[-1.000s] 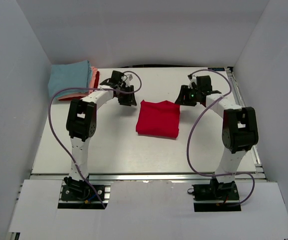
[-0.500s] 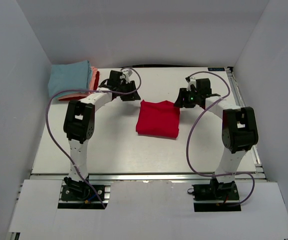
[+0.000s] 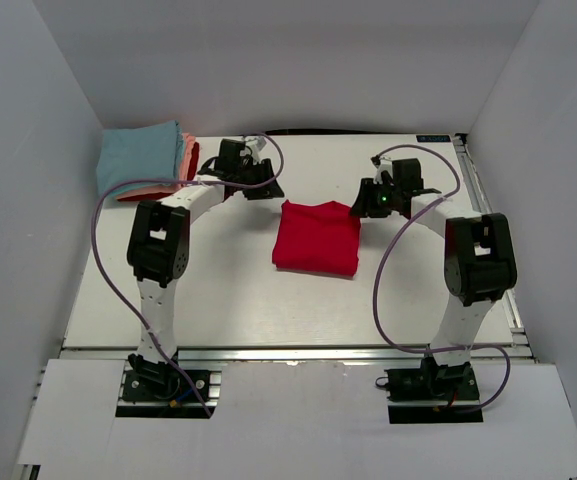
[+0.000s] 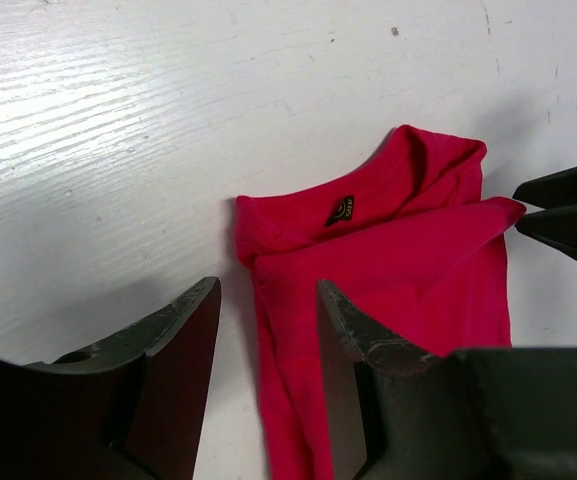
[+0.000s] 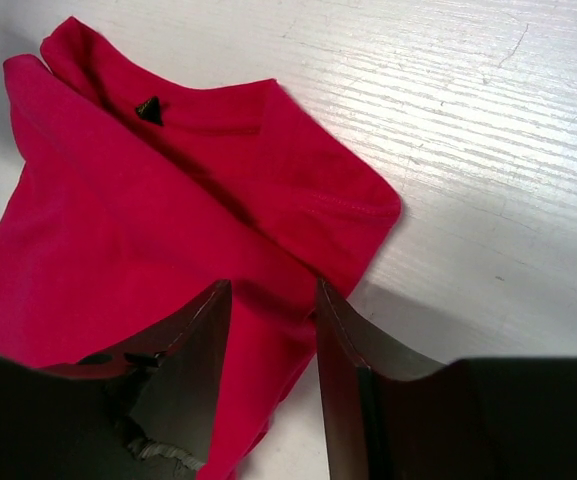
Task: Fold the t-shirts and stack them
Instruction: Fold the long partially folded tshirt into a neat square
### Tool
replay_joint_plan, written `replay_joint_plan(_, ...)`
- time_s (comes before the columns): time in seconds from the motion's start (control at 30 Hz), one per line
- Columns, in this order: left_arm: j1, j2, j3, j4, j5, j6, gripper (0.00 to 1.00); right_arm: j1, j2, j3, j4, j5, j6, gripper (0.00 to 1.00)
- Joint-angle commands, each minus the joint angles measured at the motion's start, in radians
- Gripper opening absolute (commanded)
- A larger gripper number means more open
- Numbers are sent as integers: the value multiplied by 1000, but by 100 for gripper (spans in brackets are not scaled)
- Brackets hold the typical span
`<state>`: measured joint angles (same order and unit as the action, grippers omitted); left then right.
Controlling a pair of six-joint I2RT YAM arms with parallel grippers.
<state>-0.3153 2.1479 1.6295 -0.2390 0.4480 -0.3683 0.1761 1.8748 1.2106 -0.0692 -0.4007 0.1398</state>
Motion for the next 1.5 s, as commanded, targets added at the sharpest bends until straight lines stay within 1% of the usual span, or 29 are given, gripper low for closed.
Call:
replay_joint_plan(0.0,2,-7,29,1,38,-8,54,-9,24,-5,29,-21,-17,45)
replay_joint_plan(0.1,-1,7,52,-23,37,-1,53,-7,29,-5,32,-27,-16,41)
replay_joint_plan(0.47,-16,46,78,-65,47,17,52,-10,43,-6,34,-38,-6,40)
replay_joint_plan(0.67,-28,61,90,-62,55,12,52,-10,49,-8,39,-47,-2,38)
replay_joint_plan(0.8,-39,95,127,-106,49,28,49,-9,53,-6,40,-49,0,37)
replay_joint_plan(1.03,-44,96,125,-123,27,40,47,-10,61,0,42,-58,0,35)
replay_joint_plan(1.07,-44,98,124,-122,26,40,44,-9,61,-2,42,-59,3,33)
replay_joint_plan(1.1,-42,96,122,-114,24,39,32,-9,63,-3,43,-66,4,27)
replay_joint_plan(1.13,-42,95,124,-112,18,35,25,-10,60,-3,45,-67,4,11)
replay_joint_plan(1.17,-44,93,124,-111,12,37,19,-9,60,-5,48,-67,6,2)
replay_joint_plan(1.2,-44,84,127,-109,5,37,3,-9,57,-6,46,-66,6,0)
replay_joint_plan(1.23,-47,76,131,-114,-8,40,0,-9,52,-6,48,-64,7,0)
replay_joint_plan(1.33,-48,37,128,-109,-43,49,0,-9,38,-2,49,-61,11,0)
replay_joint_plan(1.47,-51,0,161,-131,-45,60,0,-9,-6,-6,54,-56,15,0)
